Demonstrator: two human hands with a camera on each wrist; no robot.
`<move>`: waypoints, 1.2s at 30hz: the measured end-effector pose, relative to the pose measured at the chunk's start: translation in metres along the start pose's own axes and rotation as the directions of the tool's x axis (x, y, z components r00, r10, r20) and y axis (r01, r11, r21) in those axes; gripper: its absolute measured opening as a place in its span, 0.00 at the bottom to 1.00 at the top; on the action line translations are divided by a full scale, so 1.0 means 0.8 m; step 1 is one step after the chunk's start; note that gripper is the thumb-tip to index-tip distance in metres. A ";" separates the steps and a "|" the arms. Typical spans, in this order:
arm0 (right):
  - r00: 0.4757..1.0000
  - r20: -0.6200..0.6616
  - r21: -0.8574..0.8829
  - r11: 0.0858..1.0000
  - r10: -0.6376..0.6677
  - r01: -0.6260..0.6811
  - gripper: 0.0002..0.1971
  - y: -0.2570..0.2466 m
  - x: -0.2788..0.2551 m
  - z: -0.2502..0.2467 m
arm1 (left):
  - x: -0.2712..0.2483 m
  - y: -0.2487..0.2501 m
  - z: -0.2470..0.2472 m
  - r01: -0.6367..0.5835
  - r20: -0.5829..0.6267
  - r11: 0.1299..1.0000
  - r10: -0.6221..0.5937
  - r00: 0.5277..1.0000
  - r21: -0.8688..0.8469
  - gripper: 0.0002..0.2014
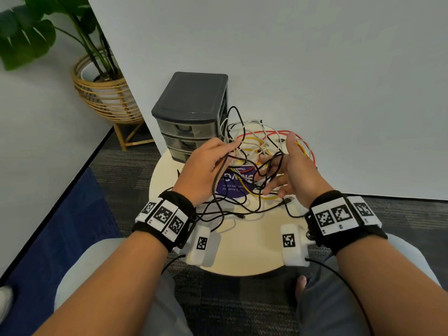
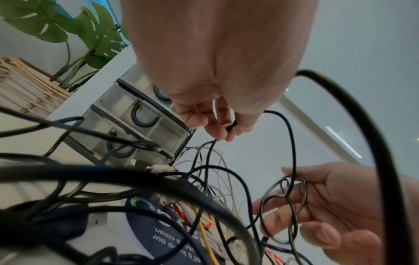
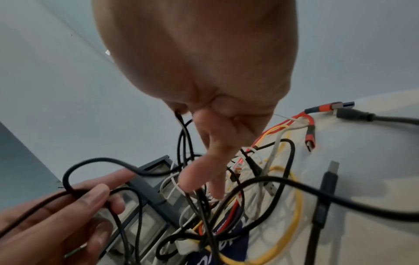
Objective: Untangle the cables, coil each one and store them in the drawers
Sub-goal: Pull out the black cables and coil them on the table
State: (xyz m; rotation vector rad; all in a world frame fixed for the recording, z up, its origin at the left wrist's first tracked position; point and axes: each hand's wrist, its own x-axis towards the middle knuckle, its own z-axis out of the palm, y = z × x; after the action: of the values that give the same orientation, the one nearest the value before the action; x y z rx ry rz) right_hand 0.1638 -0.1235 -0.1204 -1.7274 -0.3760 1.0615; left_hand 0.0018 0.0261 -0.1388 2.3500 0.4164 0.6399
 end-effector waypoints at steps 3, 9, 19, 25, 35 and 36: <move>0.984 -0.146 -0.267 0.962 -0.105 0.064 0.29 0.000 0.003 -0.004 | -0.001 -0.002 0.004 -0.005 0.036 0.999 0.003 0.999 0.046 0.23; 0.685 -0.289 -0.737 0.612 -0.669 0.287 0.16 0.010 0.005 -0.013 | 0.001 0.001 0.011 0.042 0.059 0.995 -0.047 0.997 0.088 0.23; 0.754 0.198 -0.496 0.600 -0.626 0.628 0.26 0.005 -0.029 0.044 | 0.003 0.015 0.016 -0.004 0.223 0.976 -0.046 0.974 0.216 0.27; 0.796 0.125 -0.531 0.638 -0.592 0.558 0.17 0.008 -0.017 0.034 | 0.003 0.021 0.002 0.078 0.092 0.997 -0.077 0.993 -0.014 0.36; 0.868 0.018 -0.318 0.820 -0.496 0.475 0.08 0.005 0.003 -0.006 | 0.003 0.018 -0.023 0.143 0.021 0.974 -0.142 0.990 -0.177 0.19; 0.875 0.018 -0.293 0.834 -0.483 0.467 0.07 0.005 0.004 -0.007 | 0.002 0.017 -0.024 0.148 0.024 0.974 -0.146 0.989 -0.173 0.15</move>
State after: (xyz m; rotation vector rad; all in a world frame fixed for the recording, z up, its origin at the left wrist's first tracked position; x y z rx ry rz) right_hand 0.1687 -0.1263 -0.1251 -1.7801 -0.9130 0.6089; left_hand -0.0054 0.0265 -0.1163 2.1340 0.5032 0.5687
